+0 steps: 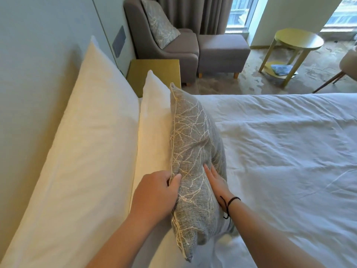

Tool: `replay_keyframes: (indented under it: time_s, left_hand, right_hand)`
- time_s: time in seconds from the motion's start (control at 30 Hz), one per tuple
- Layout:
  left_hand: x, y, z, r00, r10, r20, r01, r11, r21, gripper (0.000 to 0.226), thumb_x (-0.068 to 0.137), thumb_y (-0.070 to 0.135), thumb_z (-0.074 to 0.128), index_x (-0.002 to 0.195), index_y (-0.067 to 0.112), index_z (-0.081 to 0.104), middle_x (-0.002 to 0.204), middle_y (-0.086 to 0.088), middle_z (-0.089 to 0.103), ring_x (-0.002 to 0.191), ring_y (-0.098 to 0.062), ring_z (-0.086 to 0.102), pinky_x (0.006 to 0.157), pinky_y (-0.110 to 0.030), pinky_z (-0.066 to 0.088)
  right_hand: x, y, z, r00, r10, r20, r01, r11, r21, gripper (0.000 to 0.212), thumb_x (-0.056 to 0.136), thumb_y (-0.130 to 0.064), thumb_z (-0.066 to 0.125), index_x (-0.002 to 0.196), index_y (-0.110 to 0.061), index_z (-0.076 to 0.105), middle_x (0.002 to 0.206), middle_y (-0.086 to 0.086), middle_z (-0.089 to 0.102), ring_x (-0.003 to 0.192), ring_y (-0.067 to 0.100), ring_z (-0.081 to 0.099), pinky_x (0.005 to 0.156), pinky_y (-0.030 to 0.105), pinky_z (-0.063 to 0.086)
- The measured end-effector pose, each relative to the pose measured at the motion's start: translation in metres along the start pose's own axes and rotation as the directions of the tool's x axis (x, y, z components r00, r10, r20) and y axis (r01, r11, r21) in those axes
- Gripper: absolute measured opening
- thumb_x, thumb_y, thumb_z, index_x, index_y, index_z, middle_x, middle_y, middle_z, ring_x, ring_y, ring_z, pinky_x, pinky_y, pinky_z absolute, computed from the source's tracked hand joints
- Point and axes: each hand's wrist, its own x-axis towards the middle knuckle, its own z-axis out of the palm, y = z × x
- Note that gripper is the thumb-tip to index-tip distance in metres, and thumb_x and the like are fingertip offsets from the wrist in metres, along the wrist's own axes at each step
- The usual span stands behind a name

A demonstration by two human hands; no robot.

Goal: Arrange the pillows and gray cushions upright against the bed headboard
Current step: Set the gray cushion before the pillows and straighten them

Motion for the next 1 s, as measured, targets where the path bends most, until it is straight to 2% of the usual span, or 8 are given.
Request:
replay_keyframes:
  time_s: [0.2,0.3,0.37,0.47,0.6,0.8,0.9,1.0]
  left_hand:
    - [-0.006,0.007,0.02,0.999,0.003,-0.054,0.003,0.994,0.108,0.057,0.093,0.067,0.038,0.055,0.025,0.041,0.047,0.008,0.044,0.044,-0.006,0.043,0.044,-0.025,0.025]
    - [-0.033,-0.002,0.013,0.996,-0.014,-0.091,0.031,0.984,0.177,0.05,0.089,0.075,0.028,0.076,0.034,0.053,0.075,0.015,0.058,0.071,-0.003,0.055,0.053,-0.027,0.037]
    - [-0.061,-0.015,0.014,0.994,-0.042,-0.103,0.062,0.98,0.191,0.04,0.09,0.069,0.04,0.104,0.034,0.056,0.106,0.014,0.059,0.099,-0.013,0.057,0.069,-0.032,0.045]
    - [-0.109,-0.034,0.019,0.996,-0.076,-0.051,0.087,0.963,0.256,0.063,0.086,0.057,0.061,0.135,0.022,0.046,0.136,0.004,0.05,0.125,-0.022,0.046,0.097,-0.035,0.042]
    - [-0.166,-0.047,0.022,0.969,-0.247,0.009,0.237,0.94,0.245,0.085,0.081,0.056,0.064,0.147,0.019,0.026,0.143,-0.003,0.046,0.13,-0.023,0.044,0.099,-0.036,0.042]
    - [-0.206,-0.053,0.011,0.906,-0.415,0.085,0.414,0.91,0.034,0.053,0.074,0.049,0.076,0.118,0.025,0.059,0.106,0.001,0.07,0.096,-0.023,0.068,0.065,-0.03,0.047]
    - [-0.215,-0.057,0.008,0.923,-0.366,0.124,0.341,0.922,0.183,0.034,0.081,0.047,0.069,0.094,0.015,0.07,0.093,-0.004,0.074,0.092,-0.024,0.069,0.068,-0.032,0.05]
    - [-0.226,-0.06,0.005,0.922,-0.347,0.169,0.298,0.919,0.258,0.033,0.093,0.043,0.057,0.071,0.018,0.057,0.079,-0.004,0.068,0.076,-0.026,0.065,0.062,-0.036,0.048]
  right_hand:
    - [-0.017,-0.001,-0.02,0.999,0.046,0.001,-0.046,0.997,-0.058,0.103,0.067,-0.093,0.031,0.152,-0.04,0.006,0.161,-0.005,0.019,0.145,0.024,0.023,0.116,0.051,0.021]
    - [-0.041,-0.004,-0.025,0.998,0.033,-0.047,-0.034,0.999,-0.031,0.088,0.082,-0.081,0.027,0.154,-0.034,0.008,0.161,-0.006,0.015,0.147,0.021,0.018,0.118,0.048,0.017]
    - [-0.06,-0.007,-0.022,0.997,-0.007,-0.081,0.008,1.0,0.012,0.08,0.089,-0.073,0.027,0.154,-0.03,0.01,0.161,-0.007,0.014,0.147,0.018,0.016,0.118,0.045,0.016]
    - [-0.092,-0.016,-0.011,0.987,-0.108,-0.123,0.108,0.994,-0.006,0.079,0.09,-0.071,0.034,0.154,-0.029,0.015,0.161,-0.007,0.017,0.147,0.015,0.016,0.119,0.045,0.016]
    - [-0.135,-0.023,0.006,0.962,-0.24,-0.128,0.203,0.948,-0.247,0.091,0.081,-0.073,0.05,0.153,-0.032,0.011,0.161,-0.005,0.015,0.147,0.014,0.013,0.119,0.046,0.019]
    - [-0.177,-0.022,0.026,0.936,-0.35,-0.051,0.276,0.813,-0.513,0.099,0.078,-0.064,0.062,0.15,-0.041,-0.001,0.161,0.011,-0.008,0.149,0.025,0.001,0.118,0.049,0.019]
    - [-0.181,-0.023,0.027,0.937,-0.347,-0.038,0.274,0.8,-0.534,0.098,0.08,-0.054,0.066,0.151,-0.042,-0.001,0.161,0.013,-0.01,0.149,0.026,-0.001,0.118,0.047,0.018]
    - [-0.179,-0.025,0.024,0.949,-0.315,-0.014,0.258,0.802,-0.538,0.096,0.082,-0.045,0.067,0.152,-0.04,0.001,0.161,0.013,-0.01,0.149,0.025,-0.004,0.118,0.045,0.016]
